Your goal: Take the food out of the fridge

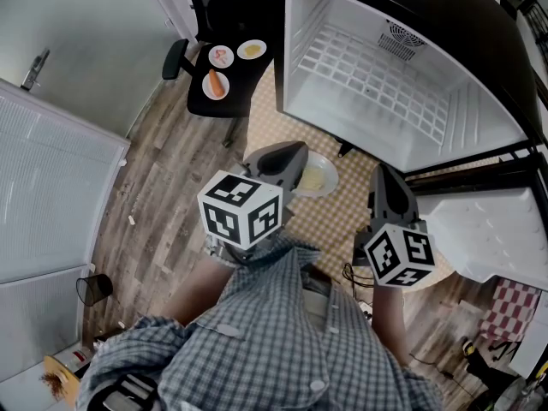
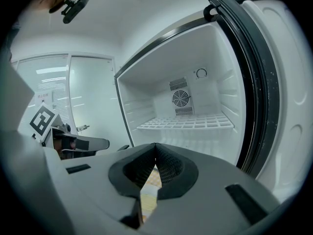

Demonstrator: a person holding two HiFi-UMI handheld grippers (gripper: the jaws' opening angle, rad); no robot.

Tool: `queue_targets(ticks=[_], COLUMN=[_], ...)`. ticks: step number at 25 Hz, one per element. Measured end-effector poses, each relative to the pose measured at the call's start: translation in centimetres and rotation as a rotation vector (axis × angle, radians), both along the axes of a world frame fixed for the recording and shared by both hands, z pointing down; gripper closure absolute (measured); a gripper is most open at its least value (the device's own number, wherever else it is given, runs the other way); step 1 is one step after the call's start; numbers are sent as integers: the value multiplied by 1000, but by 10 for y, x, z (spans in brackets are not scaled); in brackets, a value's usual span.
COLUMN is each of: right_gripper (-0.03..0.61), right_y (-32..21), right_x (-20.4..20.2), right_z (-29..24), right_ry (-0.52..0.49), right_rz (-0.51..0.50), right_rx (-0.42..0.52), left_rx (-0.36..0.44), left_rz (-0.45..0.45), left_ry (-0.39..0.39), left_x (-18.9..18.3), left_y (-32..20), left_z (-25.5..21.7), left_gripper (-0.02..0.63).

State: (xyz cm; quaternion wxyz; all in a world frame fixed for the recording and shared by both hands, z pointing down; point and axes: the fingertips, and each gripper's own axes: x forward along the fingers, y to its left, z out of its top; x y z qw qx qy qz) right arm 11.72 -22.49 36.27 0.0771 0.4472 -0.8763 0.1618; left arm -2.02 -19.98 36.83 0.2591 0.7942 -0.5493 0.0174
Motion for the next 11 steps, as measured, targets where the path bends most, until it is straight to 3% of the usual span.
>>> queue_targets(ticks=[11], right_gripper=[569], right_y=[-2], right_x=[0], right_z=[6], right_ry=[17], right_rz=[6], right_rx=[-19], left_rx=[-14], left_rz=[0], left_ry=[-9], left_x=[-3], left_y=[-1], left_z=[3], left_gripper=[609])
